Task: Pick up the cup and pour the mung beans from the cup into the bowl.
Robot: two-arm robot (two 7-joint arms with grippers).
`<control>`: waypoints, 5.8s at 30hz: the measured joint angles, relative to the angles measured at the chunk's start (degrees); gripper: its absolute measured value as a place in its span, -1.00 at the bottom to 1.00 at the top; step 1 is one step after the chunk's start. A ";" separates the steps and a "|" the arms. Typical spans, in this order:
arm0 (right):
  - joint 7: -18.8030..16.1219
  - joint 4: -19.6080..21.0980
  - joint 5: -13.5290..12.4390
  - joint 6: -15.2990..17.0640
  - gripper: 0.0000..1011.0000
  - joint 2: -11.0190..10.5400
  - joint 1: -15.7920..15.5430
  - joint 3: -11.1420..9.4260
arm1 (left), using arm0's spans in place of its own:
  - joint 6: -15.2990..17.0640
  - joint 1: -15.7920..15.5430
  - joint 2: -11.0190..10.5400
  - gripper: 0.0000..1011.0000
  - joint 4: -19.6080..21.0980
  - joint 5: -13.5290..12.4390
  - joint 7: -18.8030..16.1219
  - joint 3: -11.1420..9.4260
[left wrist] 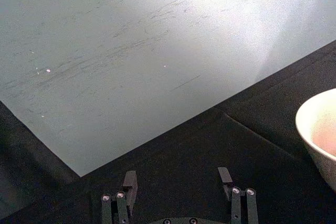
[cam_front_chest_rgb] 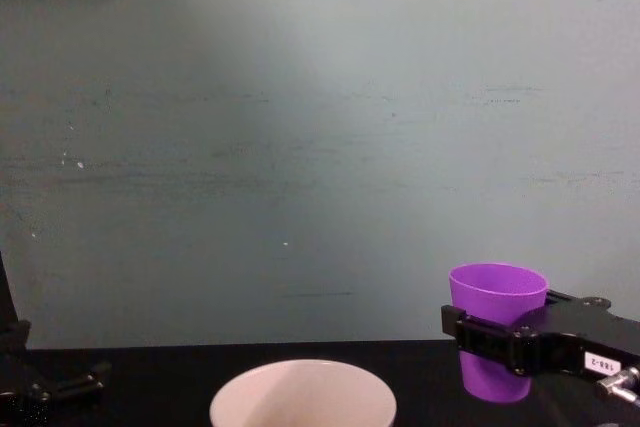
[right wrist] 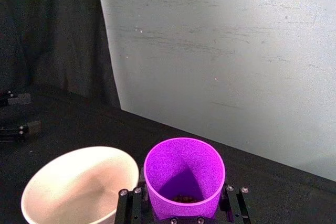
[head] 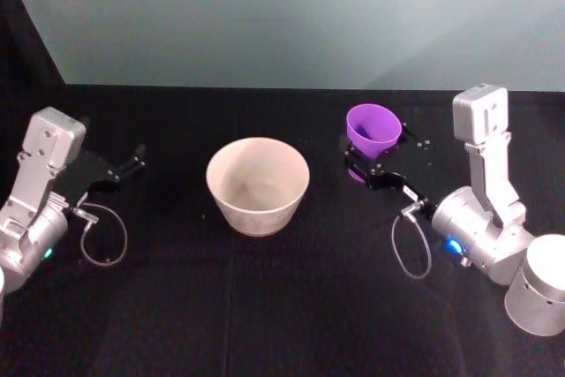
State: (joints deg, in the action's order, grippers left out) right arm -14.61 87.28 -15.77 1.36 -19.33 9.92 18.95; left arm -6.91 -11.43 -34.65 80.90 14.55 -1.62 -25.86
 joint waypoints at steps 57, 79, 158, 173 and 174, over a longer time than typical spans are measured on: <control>0.00 -0.20 -0.11 -0.12 0.42 0.00 0.07 0.13 | 0.00 0.00 0.00 0.98 0.00 0.00 0.00 0.00; 0.00 -0.20 -0.11 -0.12 0.42 0.00 0.07 0.13 | 0.00 0.00 0.00 0.98 0.00 0.00 0.00 0.00; 3.48 5.14 29.13 6.95 0.42 -4.12 6.88 10.74 | 0.00 0.00 0.00 0.98 0.00 0.00 0.00 0.00; 1.31 3.46 43.64 11.83 0.42 -2.93 13.30 17.76 | 0.00 0.00 0.00 0.98 0.00 0.00 0.00 0.00; 1.25 3.43 44.07 11.84 0.42 -2.89 13.39 17.94 | 0.00 0.00 0.00 0.98 0.00 0.00 0.00 0.00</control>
State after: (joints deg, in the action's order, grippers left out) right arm -13.35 90.71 28.30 13.21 -22.22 23.32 36.88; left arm -6.91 -11.43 -34.65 80.90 14.55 -1.62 -25.86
